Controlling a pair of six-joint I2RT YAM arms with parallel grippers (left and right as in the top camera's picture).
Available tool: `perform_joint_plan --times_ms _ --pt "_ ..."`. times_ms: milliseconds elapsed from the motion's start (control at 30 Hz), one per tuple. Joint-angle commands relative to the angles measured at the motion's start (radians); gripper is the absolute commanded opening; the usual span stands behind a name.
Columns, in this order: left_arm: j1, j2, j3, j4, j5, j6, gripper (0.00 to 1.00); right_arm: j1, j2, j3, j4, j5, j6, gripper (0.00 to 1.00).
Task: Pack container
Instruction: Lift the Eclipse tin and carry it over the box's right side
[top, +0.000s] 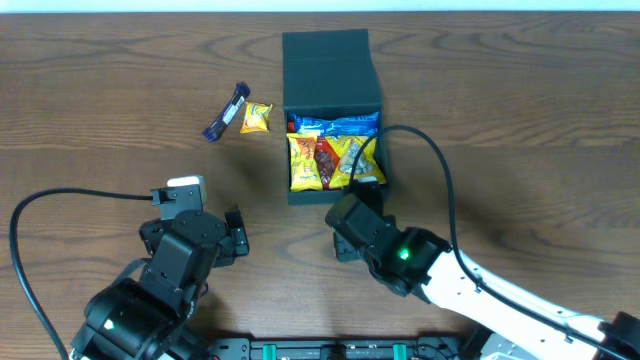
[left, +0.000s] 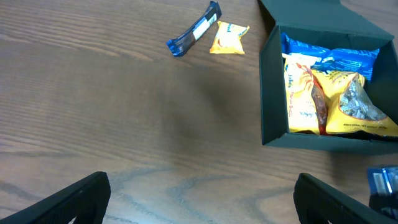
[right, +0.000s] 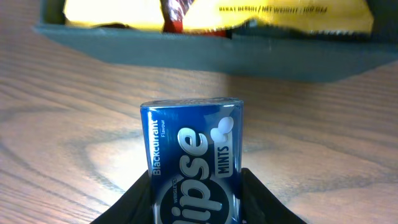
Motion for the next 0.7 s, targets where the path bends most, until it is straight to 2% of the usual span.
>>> perform_joint_plan --times_ms 0,400,667 --pt "0.002 0.001 -0.001 -0.003 -0.007 -0.008 0.95 -0.03 -0.014 0.062 -0.013 0.023 0.008 0.24" --pt "0.002 0.001 -0.001 -0.003 -0.007 -0.007 0.95 -0.133 -0.014 0.16 -0.06 0.022 0.003 0.23" --pt "0.002 0.001 -0.001 -0.003 -0.007 -0.008 0.95 -0.222 -0.01 0.181 -0.006 0.022 -0.041 0.24"
